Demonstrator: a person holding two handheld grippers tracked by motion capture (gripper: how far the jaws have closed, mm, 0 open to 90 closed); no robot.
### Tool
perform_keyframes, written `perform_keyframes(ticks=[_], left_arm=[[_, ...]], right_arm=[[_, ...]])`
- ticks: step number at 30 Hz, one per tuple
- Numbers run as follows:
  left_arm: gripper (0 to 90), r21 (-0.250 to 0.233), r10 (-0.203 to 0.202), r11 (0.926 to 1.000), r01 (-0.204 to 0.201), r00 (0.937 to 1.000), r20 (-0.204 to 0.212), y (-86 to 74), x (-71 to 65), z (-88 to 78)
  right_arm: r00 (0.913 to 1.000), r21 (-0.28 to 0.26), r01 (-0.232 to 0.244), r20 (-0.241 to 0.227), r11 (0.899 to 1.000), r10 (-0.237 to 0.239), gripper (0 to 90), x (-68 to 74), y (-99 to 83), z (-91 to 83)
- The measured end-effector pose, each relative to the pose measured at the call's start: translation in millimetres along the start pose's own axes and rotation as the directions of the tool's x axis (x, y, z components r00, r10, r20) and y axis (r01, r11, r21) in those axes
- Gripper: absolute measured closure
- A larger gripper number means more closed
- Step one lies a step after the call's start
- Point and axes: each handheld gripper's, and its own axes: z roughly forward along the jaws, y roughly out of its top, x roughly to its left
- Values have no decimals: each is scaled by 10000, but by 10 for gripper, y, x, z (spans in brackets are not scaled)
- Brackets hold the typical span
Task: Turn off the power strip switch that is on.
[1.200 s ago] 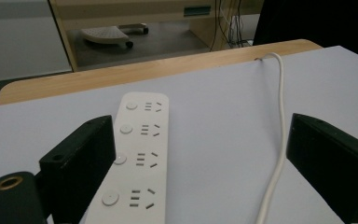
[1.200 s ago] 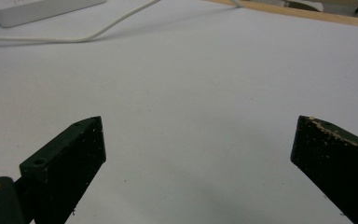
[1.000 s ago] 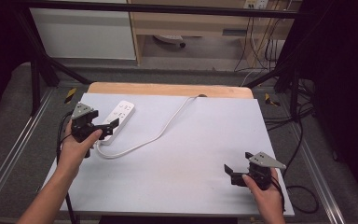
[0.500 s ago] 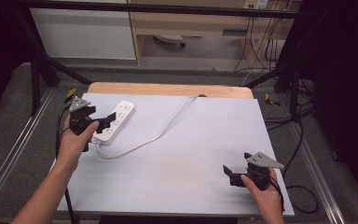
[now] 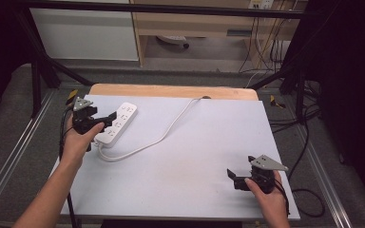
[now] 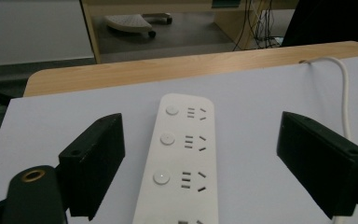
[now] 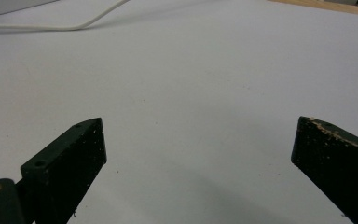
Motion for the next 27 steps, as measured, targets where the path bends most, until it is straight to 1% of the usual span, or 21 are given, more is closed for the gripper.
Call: perform_keyframes(ticks=[1, 3, 7, 8, 9, 12, 13, 14, 16, 20, 21, 22, 24, 25, 27], left_arm=[[154, 28, 22, 10000, -22, 10000, -42, -6, 10, 10], [167, 20, -5, 10000, 6, 9995, -325, -14, 26, 20], [192, -116, -133, 9999, 127, 9982, -580, -16, 76, 27], [204, -162, -200, 9997, 191, 9979, -617, -15, 90, 27], [239, -203, -222, 9996, 209, 9976, -653, -15, 105, 27], [254, -292, -264, 9993, 239, 9958, -881, -10, 155, 22], [267, -258, -263, 9994, 240, 9952, -941, -4, 171, 20], [305, -199, -244, 9995, 226, 9949, -983, 4, 185, 18], [318, -208, -276, 9995, 257, 9947, -989, 16, 204, 15], [408, -121, -163, 9998, 153, 9957, -911, 30, 214, 22], [444, -70, -76, 10000, 70, 9959, -900, 26, 215, 27], [481, 11, -5, 10000, 6, 9958, -920, 20, 217, 35], [525, 214, 68, 9998, -44, 9933, -1157, 9, 221, 54], [559, 238, -7, 9997, 35, 9932, -1165, 4, 227, 64], [567, 234, -209, 9994, 236, 9936, -1111, -4, 240, 78]], right_arm=[[10000, 0, 0, 0, 10000, 0, 37, 0, 0, 0], [10000, -6, 41, -15, 10000, -41, 37, 10, 3, 3], [10000, 20, 88, 7, 10000, -88, 36, 17, 0, 6], [10000, 62, 67, 31, 10000, -67, 37, 18, -3, 8], [10000, 140, 60, 52, 9999, -61, 37, 13, -14, 21], [10000, 191, 74, 39, 9998, -74, 37, 13, -19, 28], [10000, 179, 89, 27, 9998, -90, 37, 15, -18, 26], [10000, 143, 96, 10, 9999, -96, 37, 16, -15, 23], [10000, 141, 75, 9, 9999, -76, 37, 17, -14, 23], [10000, 135, 85, -7, 9999, -85, 37, 19, -13, 26], [10000, 134, 78, -1, 9999, -78, 38, 21, -12, 24], [9999, 125, 108, -11, 9999, -108, 39, 21, -9, 21], [10000, 100, 81, 9, 9999, -82, 40, 24, -6, 9], [10000, 125, 52, -6, 9999, -52, 40, 22, -8, 0], [10000, 129, 44, 1, 9999, -44, 40, 20, -11, 1]])
